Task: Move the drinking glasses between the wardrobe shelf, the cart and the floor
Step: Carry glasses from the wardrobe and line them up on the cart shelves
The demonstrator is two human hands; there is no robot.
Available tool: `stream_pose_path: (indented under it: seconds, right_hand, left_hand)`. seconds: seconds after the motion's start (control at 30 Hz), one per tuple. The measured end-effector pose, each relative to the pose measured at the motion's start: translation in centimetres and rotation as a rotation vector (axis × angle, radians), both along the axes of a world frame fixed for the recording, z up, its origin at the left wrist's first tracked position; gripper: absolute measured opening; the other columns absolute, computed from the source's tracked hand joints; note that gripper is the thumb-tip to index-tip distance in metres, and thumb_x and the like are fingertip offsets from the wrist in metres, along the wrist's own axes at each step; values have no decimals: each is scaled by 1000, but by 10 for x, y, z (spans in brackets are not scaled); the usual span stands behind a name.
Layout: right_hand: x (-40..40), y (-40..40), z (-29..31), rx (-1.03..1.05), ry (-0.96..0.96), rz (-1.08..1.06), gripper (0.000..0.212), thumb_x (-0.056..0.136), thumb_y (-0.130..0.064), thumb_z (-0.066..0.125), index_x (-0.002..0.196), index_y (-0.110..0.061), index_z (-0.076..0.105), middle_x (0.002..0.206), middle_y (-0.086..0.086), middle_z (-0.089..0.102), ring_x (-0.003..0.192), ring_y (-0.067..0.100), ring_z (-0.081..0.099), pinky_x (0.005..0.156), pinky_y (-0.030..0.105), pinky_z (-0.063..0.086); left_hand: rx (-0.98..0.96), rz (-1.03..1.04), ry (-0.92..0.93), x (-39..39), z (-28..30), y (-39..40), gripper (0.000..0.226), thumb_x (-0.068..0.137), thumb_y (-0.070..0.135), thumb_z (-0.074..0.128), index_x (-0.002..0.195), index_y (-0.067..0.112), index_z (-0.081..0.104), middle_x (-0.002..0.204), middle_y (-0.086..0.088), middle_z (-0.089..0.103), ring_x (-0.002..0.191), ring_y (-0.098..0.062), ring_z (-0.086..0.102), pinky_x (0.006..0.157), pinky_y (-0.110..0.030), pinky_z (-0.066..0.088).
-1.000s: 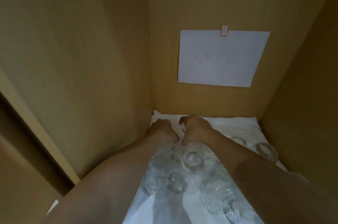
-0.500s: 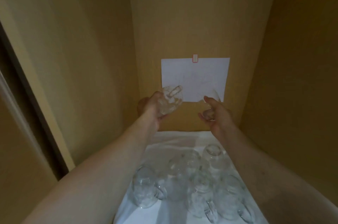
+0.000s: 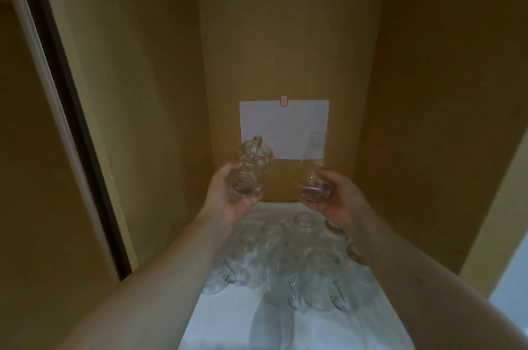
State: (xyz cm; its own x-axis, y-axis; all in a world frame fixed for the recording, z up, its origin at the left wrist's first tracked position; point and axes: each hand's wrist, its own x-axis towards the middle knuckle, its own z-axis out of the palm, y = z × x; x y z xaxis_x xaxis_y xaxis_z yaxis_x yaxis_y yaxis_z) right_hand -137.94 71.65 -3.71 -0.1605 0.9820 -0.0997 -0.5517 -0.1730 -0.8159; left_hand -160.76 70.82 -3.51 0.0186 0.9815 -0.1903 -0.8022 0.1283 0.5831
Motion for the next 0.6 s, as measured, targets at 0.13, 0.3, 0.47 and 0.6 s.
stream_pose_path:
  seconds: [0.13, 0.3, 0.47, 0.6]
  right_hand:
    - [6, -19, -6, -17, 40, 2, 41, 69, -34, 89, 101, -14, 72, 99, 13, 70, 84, 32, 75, 85, 54, 59]
    - [20, -47, -20, 62, -22, 19, 31, 78, -38, 85, 86, -13, 68, 82, 7, 70, 80, 26, 72, 96, 51, 55]
    - [14, -70, -13, 87, -127, -34, 47, 77, -32, 87, 112, -6, 68, 105, 14, 69, 89, 30, 71, 77, 43, 60]
    - [0, -85, -15, 82, -91, -57, 55, 80, -27, 82, 127, -7, 61, 114, 20, 61, 96, 34, 65, 87, 48, 57]
  left_hand:
    - [55, -13, 24, 4, 3, -20, 54, 72, 27, 89, 119, 9, 70, 117, -20, 72, 106, -39, 71, 99, -56, 50]
    - [68, -74, 195, 8, 11, -35, 50, 69, 32, 91, 114, 14, 75, 118, -12, 74, 110, -30, 70, 98, -46, 51]
    - [85, -206, 193, 5, 14, -43, 39, 71, 25, 89, 104, 7, 80, 103, -6, 68, 85, -20, 63, 77, -31, 53]
    - [69, -245, 205, -4, 14, -48, 55, 66, 21, 90, 115, 6, 70, 113, -17, 72, 96, -33, 69, 91, -49, 57]
